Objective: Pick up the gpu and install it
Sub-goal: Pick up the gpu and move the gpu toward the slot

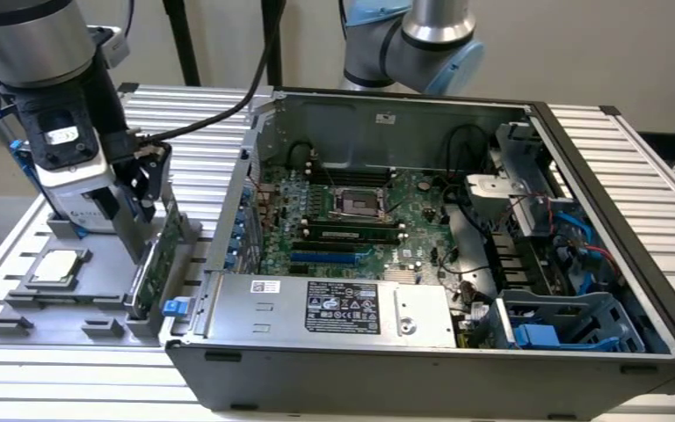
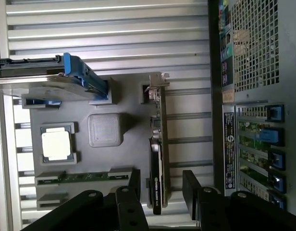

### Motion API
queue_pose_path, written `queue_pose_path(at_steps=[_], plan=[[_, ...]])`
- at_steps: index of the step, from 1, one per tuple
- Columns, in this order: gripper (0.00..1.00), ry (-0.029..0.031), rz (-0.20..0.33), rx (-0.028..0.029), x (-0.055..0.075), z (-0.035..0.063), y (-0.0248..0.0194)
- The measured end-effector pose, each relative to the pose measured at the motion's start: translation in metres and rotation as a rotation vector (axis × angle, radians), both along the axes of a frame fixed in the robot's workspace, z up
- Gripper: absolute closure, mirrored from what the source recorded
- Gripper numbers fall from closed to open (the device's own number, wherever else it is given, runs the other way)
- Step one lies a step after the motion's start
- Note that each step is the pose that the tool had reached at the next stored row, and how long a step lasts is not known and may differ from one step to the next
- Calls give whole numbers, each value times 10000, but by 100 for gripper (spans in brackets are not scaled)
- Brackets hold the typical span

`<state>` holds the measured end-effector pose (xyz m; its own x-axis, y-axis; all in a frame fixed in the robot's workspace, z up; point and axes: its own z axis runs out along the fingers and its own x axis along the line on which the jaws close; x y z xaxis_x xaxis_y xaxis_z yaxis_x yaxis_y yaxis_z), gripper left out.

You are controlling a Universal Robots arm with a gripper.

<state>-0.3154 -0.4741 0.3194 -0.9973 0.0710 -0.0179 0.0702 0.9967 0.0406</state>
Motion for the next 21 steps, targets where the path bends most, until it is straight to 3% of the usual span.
queue_pose_path(at_steps=[21], plan=[[52, 0, -1, -1, 0, -381, -1]])
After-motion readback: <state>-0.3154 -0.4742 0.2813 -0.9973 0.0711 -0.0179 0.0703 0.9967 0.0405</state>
